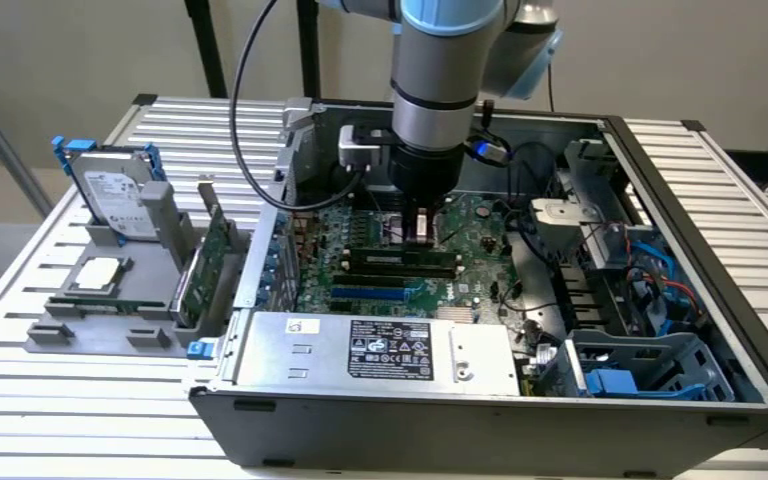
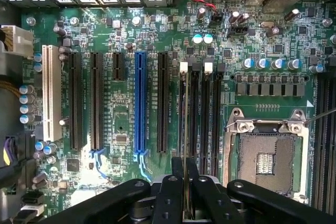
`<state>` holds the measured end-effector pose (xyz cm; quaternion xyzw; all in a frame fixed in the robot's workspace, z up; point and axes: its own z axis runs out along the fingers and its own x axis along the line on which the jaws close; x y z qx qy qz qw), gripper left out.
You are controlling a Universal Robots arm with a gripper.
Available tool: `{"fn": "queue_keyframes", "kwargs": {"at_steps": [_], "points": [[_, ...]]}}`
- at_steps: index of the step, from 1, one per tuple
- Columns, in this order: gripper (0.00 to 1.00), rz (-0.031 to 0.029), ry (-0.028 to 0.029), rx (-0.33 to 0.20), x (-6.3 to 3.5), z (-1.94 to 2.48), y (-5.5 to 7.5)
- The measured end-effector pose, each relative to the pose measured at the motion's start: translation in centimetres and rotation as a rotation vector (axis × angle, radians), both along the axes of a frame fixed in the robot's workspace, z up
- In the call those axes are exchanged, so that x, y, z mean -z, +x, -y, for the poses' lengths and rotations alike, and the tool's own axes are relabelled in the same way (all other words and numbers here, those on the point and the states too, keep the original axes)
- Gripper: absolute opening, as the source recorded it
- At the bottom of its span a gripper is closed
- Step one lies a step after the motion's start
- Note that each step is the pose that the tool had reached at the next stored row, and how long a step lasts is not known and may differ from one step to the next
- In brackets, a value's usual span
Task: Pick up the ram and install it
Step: 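Insert the ram into the slot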
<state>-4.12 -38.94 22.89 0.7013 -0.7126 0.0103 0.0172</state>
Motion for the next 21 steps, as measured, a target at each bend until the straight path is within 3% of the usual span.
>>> {"fn": "queue_keyframes", "kwargs": {"at_steps": [21], "points": [[0.00,0.0000,-0.0035,-0.009,0.13,-0.05,0.03]]}}
